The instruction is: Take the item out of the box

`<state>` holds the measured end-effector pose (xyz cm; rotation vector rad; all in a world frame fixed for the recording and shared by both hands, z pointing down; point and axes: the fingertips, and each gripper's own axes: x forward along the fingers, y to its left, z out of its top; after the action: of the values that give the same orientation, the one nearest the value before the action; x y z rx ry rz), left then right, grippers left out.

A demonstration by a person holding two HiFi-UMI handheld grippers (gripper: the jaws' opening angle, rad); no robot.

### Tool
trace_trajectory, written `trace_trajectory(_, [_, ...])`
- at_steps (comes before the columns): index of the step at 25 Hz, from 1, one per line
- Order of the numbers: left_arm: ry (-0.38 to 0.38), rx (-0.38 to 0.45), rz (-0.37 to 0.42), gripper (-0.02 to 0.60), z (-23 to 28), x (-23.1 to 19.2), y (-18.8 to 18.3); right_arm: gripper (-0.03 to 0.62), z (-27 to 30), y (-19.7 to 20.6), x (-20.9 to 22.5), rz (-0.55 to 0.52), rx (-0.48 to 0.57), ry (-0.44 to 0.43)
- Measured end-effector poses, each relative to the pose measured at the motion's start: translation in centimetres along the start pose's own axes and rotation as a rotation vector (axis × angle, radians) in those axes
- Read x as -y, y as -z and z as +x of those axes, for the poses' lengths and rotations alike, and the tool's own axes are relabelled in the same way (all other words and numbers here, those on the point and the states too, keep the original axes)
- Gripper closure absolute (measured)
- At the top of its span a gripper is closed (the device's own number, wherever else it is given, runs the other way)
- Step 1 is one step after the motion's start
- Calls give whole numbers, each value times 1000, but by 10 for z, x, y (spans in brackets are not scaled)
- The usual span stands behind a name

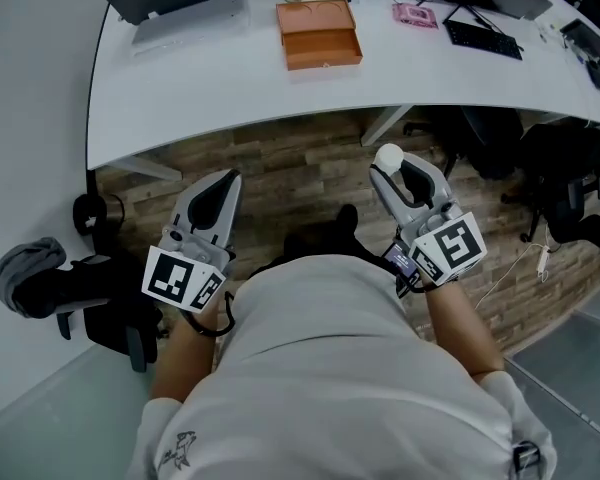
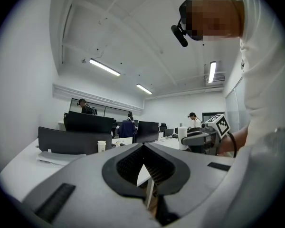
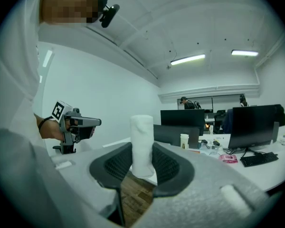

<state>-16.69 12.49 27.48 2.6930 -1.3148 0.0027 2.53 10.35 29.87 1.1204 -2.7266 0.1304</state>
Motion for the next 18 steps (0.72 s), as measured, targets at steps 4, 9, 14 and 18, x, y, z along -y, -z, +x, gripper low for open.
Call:
trace_trajectory(4, [16,-4,-7,583,-26,7,8,470,-6,4,-31,-7,8,-4])
trace_trajectory(9, [30,0,-5,583,-46,14,16,470,-21,11,-64,7,17,-3])
trace_trajectory(14, [45,-1,-8,583,-54,17,20,470,-27,16,-82,18,17,8])
trace_trajectory(18, [58,3,-6,583,-57,22,20,470,-33,13,-85,8,26,21])
